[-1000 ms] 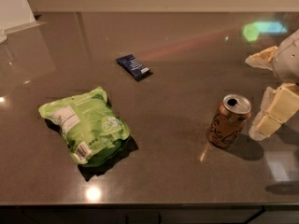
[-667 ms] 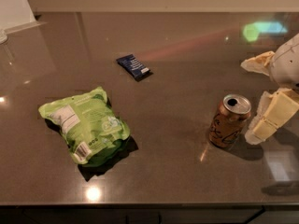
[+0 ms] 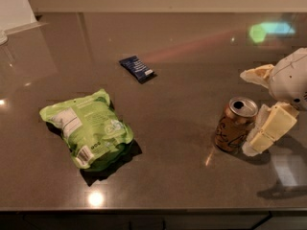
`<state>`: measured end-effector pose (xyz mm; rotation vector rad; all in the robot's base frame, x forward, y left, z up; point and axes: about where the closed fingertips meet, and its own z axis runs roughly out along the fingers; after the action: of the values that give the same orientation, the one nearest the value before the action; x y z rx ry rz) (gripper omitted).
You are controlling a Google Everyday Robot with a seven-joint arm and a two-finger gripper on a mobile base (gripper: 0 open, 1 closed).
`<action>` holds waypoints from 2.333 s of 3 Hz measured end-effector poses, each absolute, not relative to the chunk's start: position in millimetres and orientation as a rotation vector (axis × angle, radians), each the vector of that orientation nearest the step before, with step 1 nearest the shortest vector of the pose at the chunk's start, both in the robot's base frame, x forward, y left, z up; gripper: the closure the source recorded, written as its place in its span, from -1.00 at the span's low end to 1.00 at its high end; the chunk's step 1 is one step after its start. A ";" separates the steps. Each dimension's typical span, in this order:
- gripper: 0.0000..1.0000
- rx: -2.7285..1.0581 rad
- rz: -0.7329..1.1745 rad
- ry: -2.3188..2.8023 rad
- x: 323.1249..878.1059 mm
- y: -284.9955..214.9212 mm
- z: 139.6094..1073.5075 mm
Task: Pick orange can
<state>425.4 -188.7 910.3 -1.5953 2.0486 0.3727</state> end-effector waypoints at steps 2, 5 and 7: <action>-0.70 -1.593 0.382 2.068 424.5 -190.0 901.5; 0.69 -1.599 0.383 2.059 427.7 -188.2 912.6; 1.00 -1.504 0.396 2.096 454.4 -186.9 981.6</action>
Offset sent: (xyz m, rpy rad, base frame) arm -0.0003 -0.0059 -0.0188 -0.0051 0.0437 -0.0131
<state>454.4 -186.9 981.6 -1.5038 2.0956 0.3963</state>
